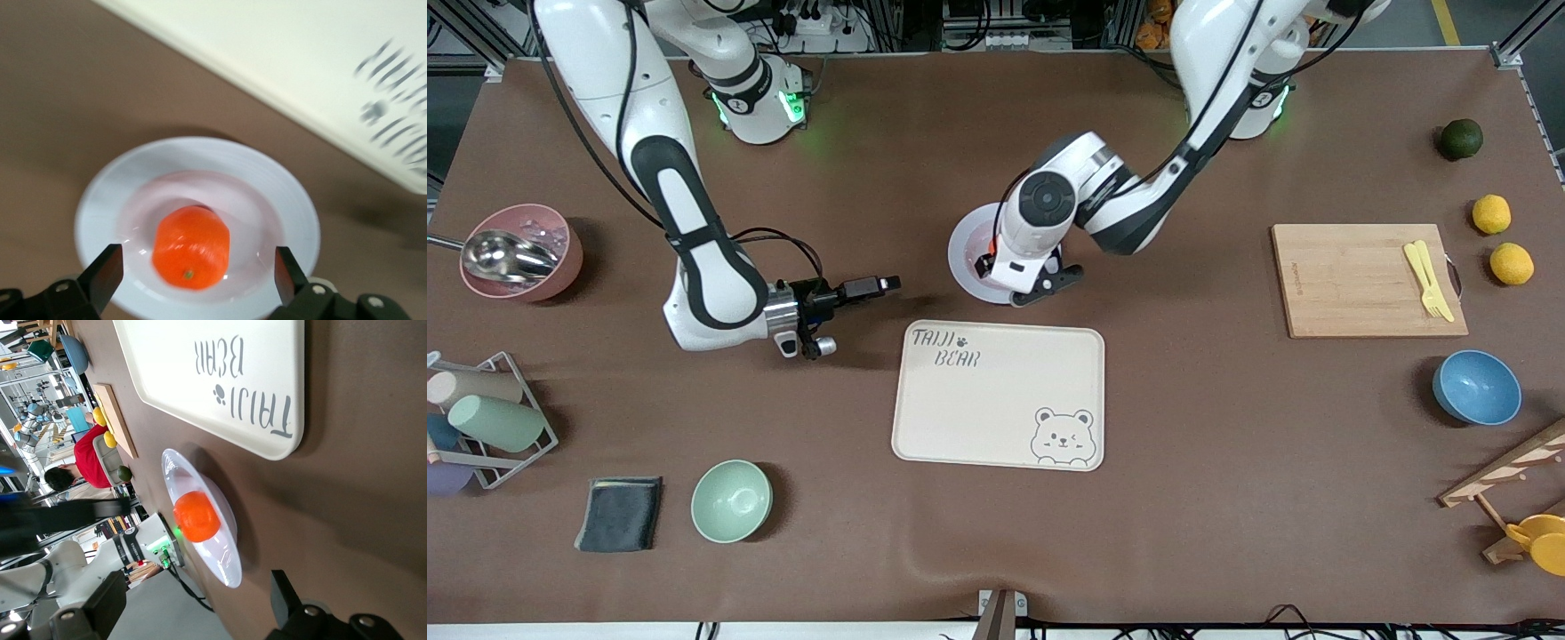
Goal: Place orange and plate with both arms
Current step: 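Release the orange on the plate and withdraw the left gripper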
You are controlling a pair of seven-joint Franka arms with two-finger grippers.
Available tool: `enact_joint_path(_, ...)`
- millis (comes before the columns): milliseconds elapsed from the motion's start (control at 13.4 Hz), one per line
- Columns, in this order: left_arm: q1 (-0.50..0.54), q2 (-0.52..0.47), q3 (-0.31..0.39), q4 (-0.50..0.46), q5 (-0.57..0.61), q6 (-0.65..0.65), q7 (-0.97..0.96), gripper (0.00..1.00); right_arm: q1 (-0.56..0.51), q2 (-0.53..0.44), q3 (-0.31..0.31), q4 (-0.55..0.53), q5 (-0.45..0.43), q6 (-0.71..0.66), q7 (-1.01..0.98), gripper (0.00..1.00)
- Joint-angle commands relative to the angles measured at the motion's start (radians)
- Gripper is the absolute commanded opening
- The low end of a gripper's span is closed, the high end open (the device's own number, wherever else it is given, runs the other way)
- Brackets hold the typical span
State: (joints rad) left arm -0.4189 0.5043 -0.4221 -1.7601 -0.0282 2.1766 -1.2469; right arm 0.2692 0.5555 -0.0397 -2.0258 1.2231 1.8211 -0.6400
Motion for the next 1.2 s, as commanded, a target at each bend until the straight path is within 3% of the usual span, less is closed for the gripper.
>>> enact_joint_path(0,0.118,-0.189,-0.001,-0.032,0.021,-0.101,0.062,1.00,0.045,0.004,-0.006,-0.013,0.061,0.038,-0.033,0.91)
enact_joint_path(374,0.348,-0.354,0.000,-0.016,0.021,-0.204,0.327,1.00,0.160,0.020,-0.006,-0.031,0.165,0.153,-0.041,0.85)
enact_joint_path(748,0.552,-0.365,0.003,0.148,0.021,-0.404,0.596,1.00,0.174,0.044,-0.006,-0.030,0.188,0.170,-0.041,0.73)
enact_joint_path(1122,0.686,-0.371,0.005,0.310,0.025,-0.631,0.797,1.00,0.212,0.061,-0.006,-0.031,0.219,0.169,-0.072,0.72)
